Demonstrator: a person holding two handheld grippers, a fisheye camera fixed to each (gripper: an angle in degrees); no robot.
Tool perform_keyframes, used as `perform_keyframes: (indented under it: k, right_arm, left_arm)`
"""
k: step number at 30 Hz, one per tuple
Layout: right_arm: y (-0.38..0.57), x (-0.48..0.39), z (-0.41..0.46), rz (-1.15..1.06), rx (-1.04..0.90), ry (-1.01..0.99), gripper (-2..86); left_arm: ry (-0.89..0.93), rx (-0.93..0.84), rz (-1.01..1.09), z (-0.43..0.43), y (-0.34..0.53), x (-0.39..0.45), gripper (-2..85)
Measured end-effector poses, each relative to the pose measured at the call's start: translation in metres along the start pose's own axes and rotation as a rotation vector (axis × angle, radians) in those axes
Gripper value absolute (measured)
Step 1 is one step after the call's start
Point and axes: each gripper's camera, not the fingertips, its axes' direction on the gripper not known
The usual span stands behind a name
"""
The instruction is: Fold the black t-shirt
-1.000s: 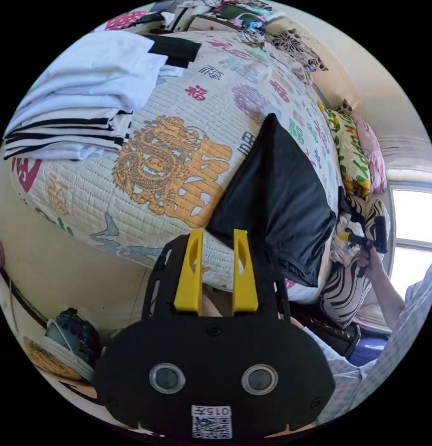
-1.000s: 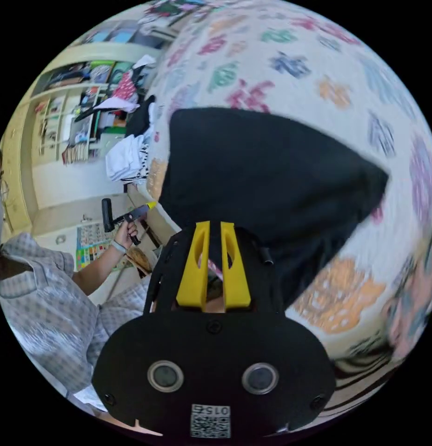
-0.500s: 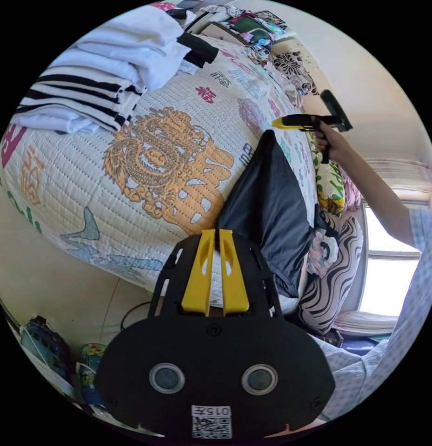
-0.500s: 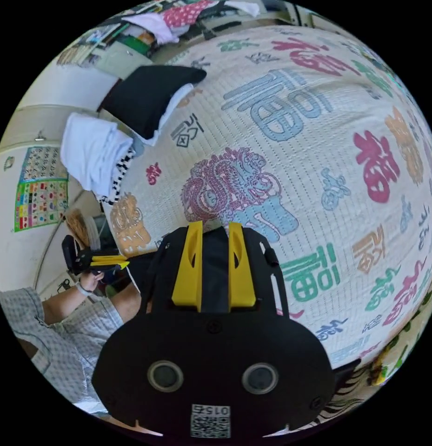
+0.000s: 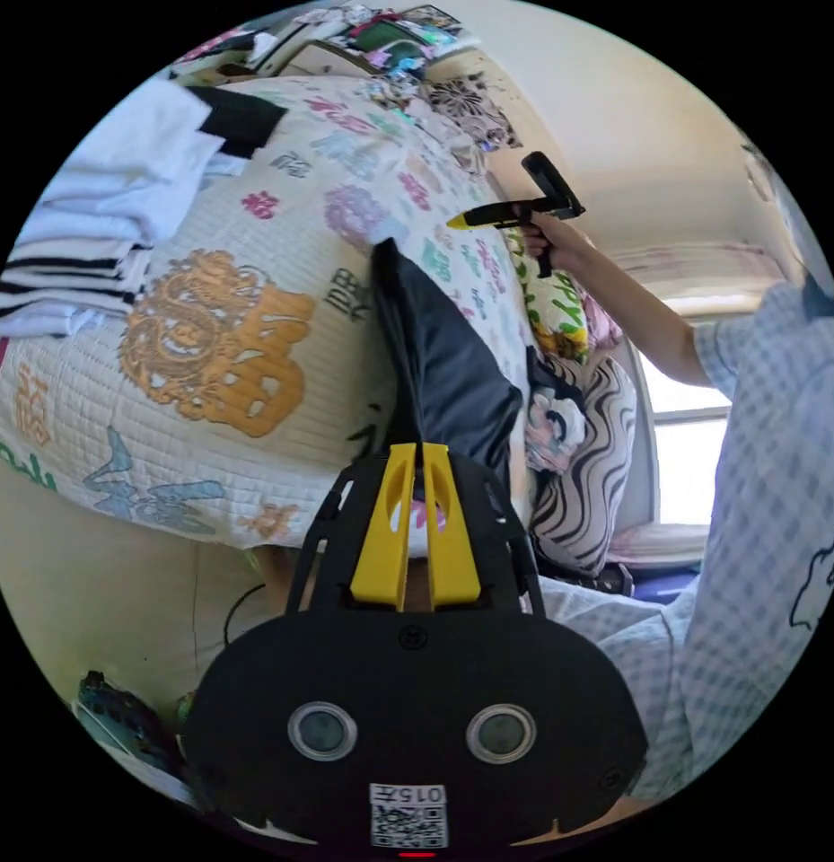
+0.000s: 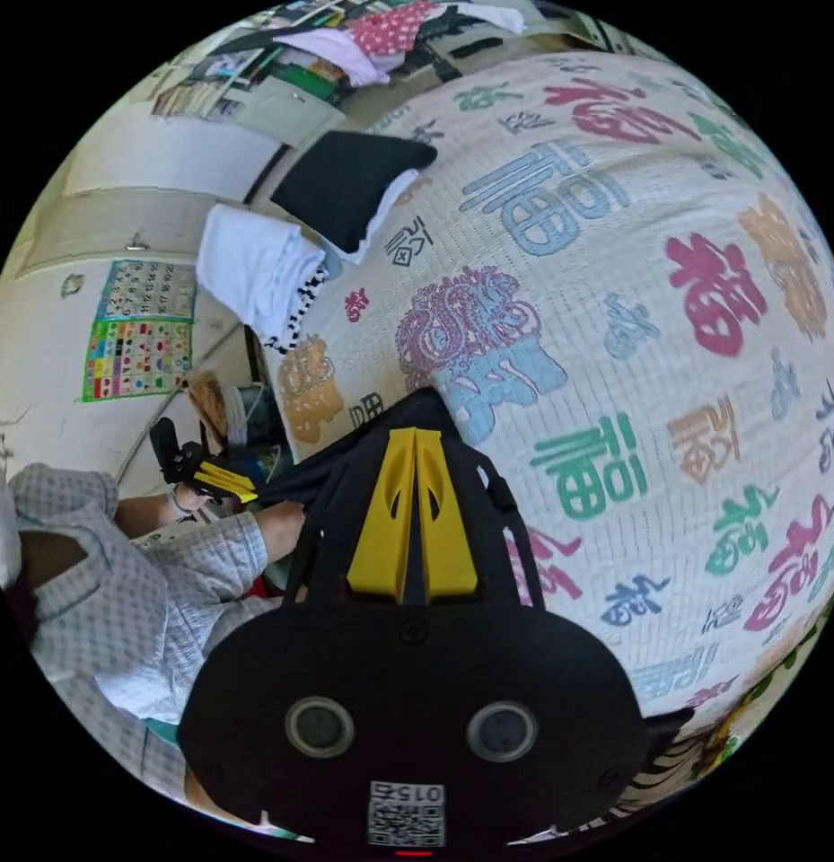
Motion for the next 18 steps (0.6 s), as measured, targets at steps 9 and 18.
perform_keyframes:
  k: [9, 18]
  right_arm:
    - [0.011, 0.018, 0.009, 0.035, 0.114, -0.043, 4.4]
    - [-0.122, 0.026, 0.101, 0.084, -0.179, -0.055, 7.0]
  left_arm:
    - [-0.054, 0.078, -0.147, 0.003, 0.018, -0.011, -0.5]
    - [-0.041, 0.082, -0.155, 0.011, 0.019, -0.037, -0.4]
